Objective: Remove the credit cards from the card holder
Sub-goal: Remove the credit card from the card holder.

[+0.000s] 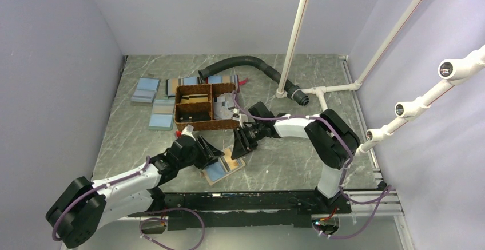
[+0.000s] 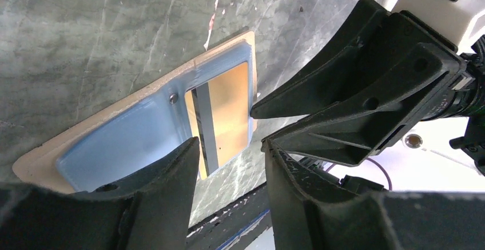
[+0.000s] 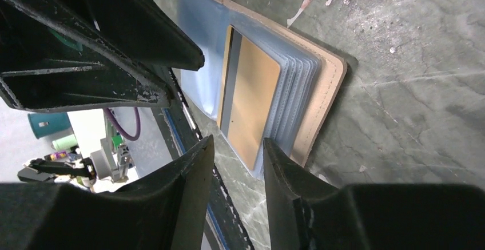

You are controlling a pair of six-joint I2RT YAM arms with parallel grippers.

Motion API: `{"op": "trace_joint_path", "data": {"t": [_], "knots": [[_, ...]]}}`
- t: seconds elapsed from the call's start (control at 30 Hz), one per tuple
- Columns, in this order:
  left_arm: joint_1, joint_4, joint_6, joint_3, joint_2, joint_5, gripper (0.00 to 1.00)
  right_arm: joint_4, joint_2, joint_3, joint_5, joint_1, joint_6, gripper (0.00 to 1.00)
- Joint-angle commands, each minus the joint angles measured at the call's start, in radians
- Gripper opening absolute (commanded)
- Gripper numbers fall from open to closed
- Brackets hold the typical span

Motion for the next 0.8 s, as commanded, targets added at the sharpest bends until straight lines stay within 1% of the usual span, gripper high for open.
{"op": "trace_joint_path", "data": {"t": [0.0, 0.17, 0.3, 0.43, 0.6, 0.67, 0.77], "knots": [[-0.005, 0.030, -0.034, -0.024, -0.018, 0.013, 0.50, 0.013, 0.010, 0.041, -0.001, 0.006, 0.017, 0.39], [-0.007, 0.008, -0.054, -0.046, -0.031, 0.014, 0.49, -0.024, 0.029, 0.057, 0.038, 0.009, 0.006, 0.37], [-0.007, 0.011, -0.061, -0.053, -0.018, 0.025, 0.49, -0.035, 0.038, 0.064, 0.046, 0.016, 0.002, 0.33], [-0.009, 0.058, -0.069, -0.061, 0.014, 0.038, 0.49, -0.055, 0.063, 0.083, 0.040, 0.026, -0.006, 0.24], [-0.012, 0.084, -0.085, -0.061, 0.061, 0.050, 0.49, -0.082, 0.082, 0.107, 0.046, 0.050, -0.017, 0.11], [-0.016, 0.073, -0.103, -0.061, 0.075, 0.048, 0.48, -0.093, 0.091, 0.115, 0.052, 0.057, -0.019, 0.08], [-0.020, 0.051, -0.127, -0.063, 0.086, 0.035, 0.48, -0.113, 0.102, 0.124, 0.076, 0.059, -0.021, 0.07]]}}
